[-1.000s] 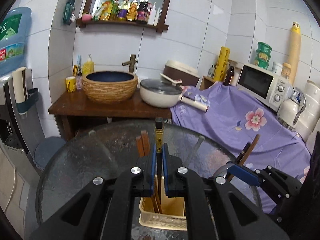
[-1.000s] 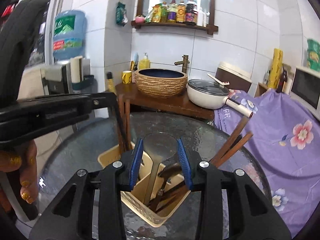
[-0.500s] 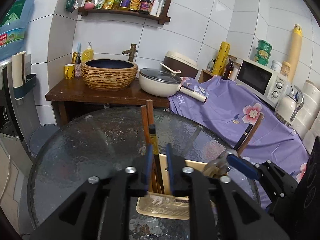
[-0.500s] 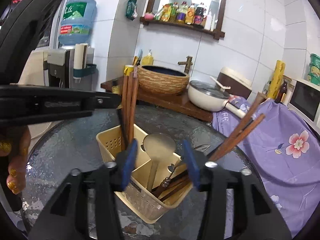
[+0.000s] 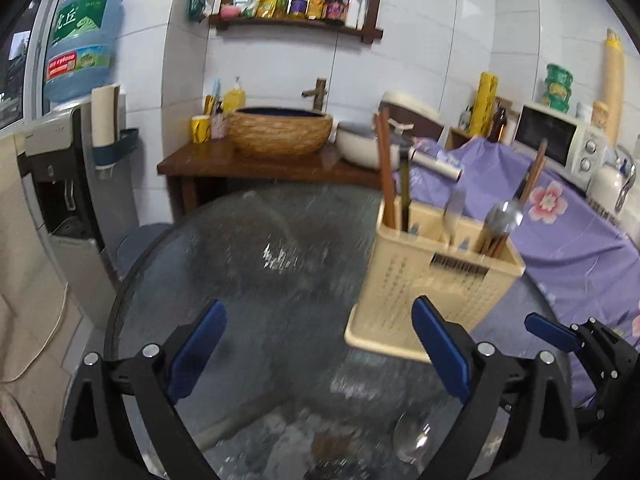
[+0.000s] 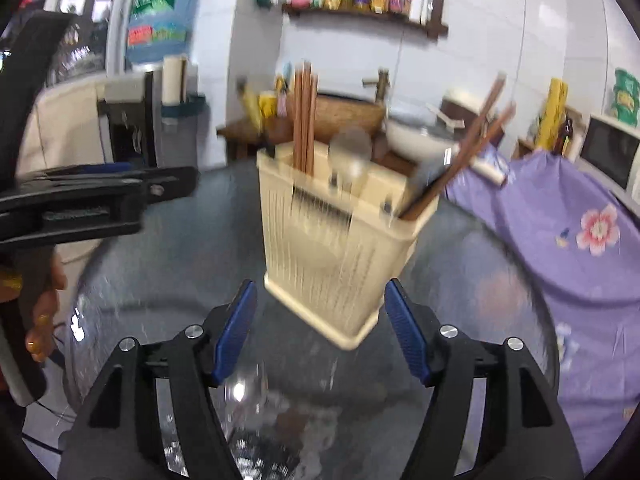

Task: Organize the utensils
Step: 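Grasp the last metal spoon on the glass with the right tool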

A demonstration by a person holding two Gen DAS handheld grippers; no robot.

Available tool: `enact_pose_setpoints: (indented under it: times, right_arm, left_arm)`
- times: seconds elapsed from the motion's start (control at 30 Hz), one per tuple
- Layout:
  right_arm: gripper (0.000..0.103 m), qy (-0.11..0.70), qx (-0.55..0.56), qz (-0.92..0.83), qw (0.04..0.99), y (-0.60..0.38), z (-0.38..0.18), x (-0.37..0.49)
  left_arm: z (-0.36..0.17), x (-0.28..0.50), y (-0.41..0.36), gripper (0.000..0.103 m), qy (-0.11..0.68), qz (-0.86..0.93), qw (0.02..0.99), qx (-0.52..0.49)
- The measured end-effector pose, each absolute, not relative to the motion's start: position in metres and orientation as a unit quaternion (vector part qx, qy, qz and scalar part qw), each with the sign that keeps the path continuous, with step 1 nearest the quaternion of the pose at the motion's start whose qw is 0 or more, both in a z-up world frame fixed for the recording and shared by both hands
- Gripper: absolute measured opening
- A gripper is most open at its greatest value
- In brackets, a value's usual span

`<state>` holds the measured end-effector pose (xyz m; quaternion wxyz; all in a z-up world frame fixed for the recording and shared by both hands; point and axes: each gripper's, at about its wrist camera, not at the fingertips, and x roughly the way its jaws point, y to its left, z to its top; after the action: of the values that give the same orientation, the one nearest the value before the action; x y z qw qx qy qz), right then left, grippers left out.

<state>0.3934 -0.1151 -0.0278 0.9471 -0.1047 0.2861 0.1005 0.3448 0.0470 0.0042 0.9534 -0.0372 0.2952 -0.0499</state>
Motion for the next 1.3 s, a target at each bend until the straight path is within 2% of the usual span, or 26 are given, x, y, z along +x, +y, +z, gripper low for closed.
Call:
enact_pose_setpoints:
  times: [0.33,0.47,0.8,0.87,1.13,1.3]
  right_arm:
    - [0.066,0.410,-0.038,0.076,0.908,-0.093,-0.100,0.388]
    - [0.066,0.430,0.000,0.067,0.900,-0.084,-0.111,0.392]
    - [0.063,0.453,-0.011,0.034,0.891,-0.073,-0.128,0.404]
    - [0.056,0.453,-0.016,0.033,0.891,-0.072,-0.129,0.406]
    - [0.038,0.444,-0.024,0.035,0.895,-0.070,-0.126,0.416]
    - [0.037,0.446,-0.025,0.040,0.894,-0.075,-0.123,0.418]
  left_arm:
    - [-0.057,0.312,0.099,0.096,0.353,0.041,0.933,-0.052]
    - [-0.061,0.308,0.110,0.096,0.356,0.043,0.931,-0.066]
    - [-0.061,0.307,0.102,0.096,0.352,0.031,0.934,-0.045]
    - [-0.064,0.308,0.101,0.096,0.355,0.031,0.933,-0.044]
    - [-0.066,0.308,0.094,0.096,0.362,0.028,0.931,-0.030]
    - [-0.066,0.308,0.087,0.096,0.363,0.025,0.931,-0.029]
